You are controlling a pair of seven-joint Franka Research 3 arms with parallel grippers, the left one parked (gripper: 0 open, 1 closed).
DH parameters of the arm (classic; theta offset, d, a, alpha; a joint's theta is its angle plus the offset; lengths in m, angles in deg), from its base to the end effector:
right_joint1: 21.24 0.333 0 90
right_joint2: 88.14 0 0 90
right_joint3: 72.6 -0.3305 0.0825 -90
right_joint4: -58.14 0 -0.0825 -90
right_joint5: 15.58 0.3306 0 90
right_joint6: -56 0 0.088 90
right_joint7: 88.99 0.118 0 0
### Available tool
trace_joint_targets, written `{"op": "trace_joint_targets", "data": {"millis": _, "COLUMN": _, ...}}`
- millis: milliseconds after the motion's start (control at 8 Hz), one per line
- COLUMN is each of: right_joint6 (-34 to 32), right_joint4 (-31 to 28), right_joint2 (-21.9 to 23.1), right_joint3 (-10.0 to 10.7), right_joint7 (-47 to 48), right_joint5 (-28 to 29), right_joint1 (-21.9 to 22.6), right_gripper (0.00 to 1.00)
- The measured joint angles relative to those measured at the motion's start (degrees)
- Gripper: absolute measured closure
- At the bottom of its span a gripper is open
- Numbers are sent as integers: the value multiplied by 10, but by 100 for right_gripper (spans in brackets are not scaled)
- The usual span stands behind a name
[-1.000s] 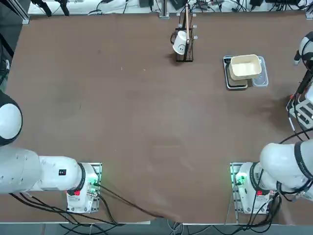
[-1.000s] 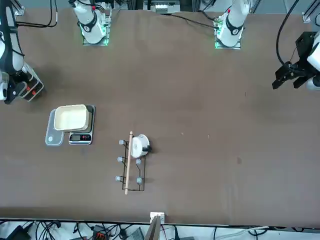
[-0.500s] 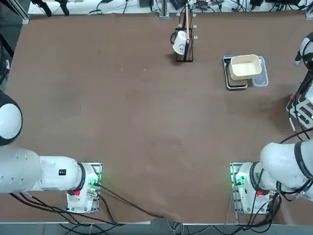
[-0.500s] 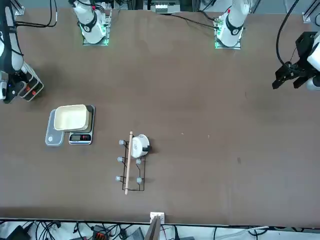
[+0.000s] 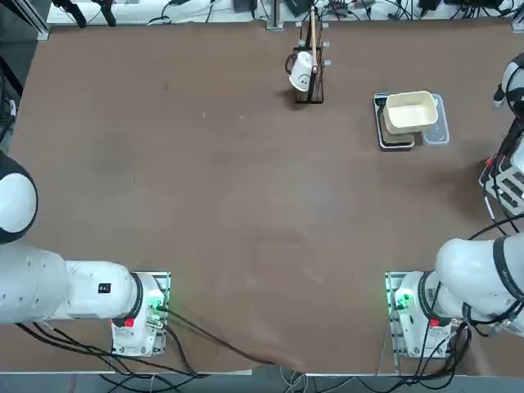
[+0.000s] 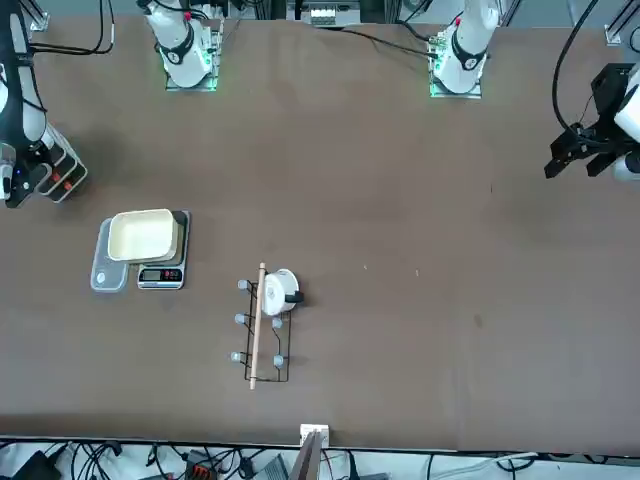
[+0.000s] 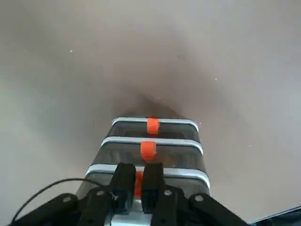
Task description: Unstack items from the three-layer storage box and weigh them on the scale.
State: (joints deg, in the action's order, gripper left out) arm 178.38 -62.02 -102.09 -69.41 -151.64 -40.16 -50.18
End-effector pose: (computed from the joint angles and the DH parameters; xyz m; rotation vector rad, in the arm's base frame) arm 0.4292 -0.2944 0.3335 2.7568 1.1699 -0.5988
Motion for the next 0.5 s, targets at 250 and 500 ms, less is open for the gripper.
{"op": "trace_joint_targets", "data": {"millis": 250, "right_joint6": -2, "right_joint4": 0, "right_joint2": -1, "right_joint3": -3, "right_joint7": 22, "right_joint5": -4, "right_joint1": 13, "right_gripper": 88}}
{"op": "trace_joint_targets", "data": {"millis": 500, "right_joint6": -3, "right_joint4": 1, "right_joint2": -3, "right_joint3": -4, "right_joint7": 51, "right_joint5": -4, "right_joint1": 37, "right_gripper": 88}}
